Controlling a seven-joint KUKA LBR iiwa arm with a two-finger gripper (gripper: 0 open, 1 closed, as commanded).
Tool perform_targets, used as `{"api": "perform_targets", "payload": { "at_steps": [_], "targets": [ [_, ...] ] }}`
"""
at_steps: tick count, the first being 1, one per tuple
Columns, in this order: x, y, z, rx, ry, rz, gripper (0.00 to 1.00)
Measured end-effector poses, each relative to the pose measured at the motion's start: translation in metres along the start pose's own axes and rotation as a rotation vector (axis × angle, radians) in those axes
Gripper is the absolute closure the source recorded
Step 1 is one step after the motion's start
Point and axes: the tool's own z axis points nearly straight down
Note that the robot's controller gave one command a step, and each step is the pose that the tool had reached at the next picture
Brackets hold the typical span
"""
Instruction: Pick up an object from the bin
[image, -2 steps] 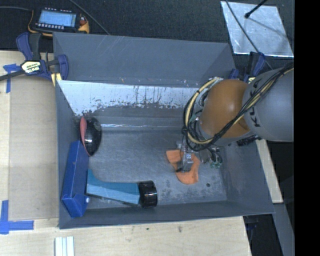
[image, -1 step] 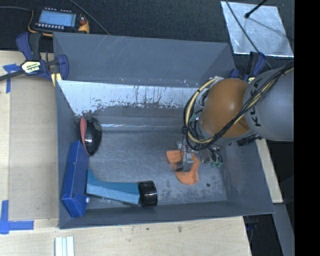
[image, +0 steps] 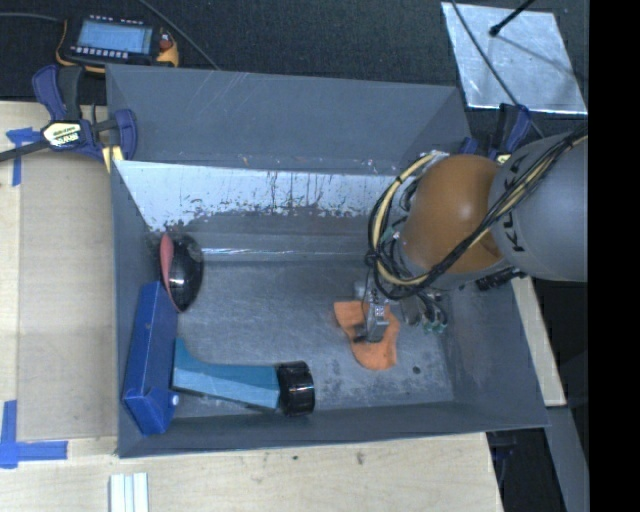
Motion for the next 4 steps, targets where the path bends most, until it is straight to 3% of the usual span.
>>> {"api": "perform_targets", "payload": {
  "at_steps": [1,4],
  "targets": [
    [0.001,0.000,-0.011,0.000,0.006,0.000,1.00],
    [-0.001,0.000,-0.034,0.000,-0.002,0.001,1.00]
  ]
}}
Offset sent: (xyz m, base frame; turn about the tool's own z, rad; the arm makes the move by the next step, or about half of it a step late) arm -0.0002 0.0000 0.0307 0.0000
